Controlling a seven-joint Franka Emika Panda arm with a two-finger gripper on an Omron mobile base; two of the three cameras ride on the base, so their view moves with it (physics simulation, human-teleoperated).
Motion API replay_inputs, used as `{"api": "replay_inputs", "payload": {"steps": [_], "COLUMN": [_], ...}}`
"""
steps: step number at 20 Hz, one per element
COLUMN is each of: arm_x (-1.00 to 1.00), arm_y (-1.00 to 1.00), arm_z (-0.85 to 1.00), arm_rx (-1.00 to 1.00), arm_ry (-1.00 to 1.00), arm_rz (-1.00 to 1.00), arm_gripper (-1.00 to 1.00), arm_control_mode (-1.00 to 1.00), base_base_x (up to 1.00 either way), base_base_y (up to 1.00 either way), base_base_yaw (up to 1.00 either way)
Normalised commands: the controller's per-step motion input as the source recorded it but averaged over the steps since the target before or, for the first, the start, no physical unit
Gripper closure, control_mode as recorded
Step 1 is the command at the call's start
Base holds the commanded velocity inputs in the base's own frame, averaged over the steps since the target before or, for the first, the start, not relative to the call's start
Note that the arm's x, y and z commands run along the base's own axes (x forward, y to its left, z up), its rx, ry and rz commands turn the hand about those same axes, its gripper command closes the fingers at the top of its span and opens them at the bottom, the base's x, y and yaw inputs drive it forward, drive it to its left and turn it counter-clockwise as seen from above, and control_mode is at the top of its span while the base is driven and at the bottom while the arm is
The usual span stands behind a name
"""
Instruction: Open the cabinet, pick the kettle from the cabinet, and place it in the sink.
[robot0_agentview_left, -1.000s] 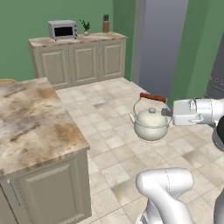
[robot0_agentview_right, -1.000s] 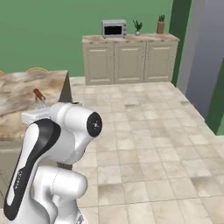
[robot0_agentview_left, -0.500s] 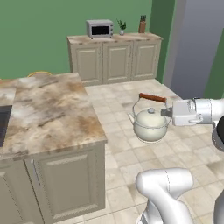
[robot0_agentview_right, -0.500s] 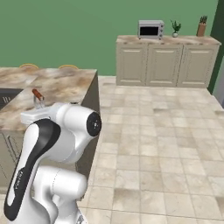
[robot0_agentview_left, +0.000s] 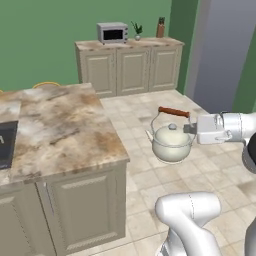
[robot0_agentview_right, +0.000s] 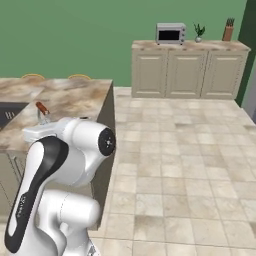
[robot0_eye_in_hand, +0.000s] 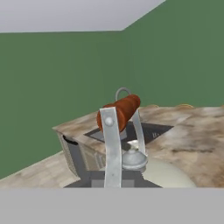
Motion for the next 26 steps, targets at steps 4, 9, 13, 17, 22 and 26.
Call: {"api": "replay_inputs", "payload": {"steps": [4,9,13,17,22,26], "arm_x": [0.0,0.0,0.0,0.0,0.0,0.0], "arm_y": [0.0,0.0,0.0,0.0,0.0,0.0], "arm_z": [0.0,0.0,0.0,0.0,0.0,0.0], "arm_rx": [0.0,0.0,0.0,0.0,0.0,0.0], "arm_ry": [0.0,0.0,0.0,0.0,0.0,0.0], "arm_rz": [0.0,0.0,0.0,0.0,0.0,0.0], "arm_gripper": [1.0,1.0,1.0,1.0,1.0,1.0], "arm_control_mode": [1.0,1.0,1.0,1.0,1.0,1.0], "base_base_x": [0.18,0.2,0.21,0.24,0.29,0.33], "base_base_y": [0.45,0.49,0.53,0.59,0.62,0.58], "base_base_yaw": [-0.09,-0.06,-0.01,0.0,-0.01,-0.01]}}
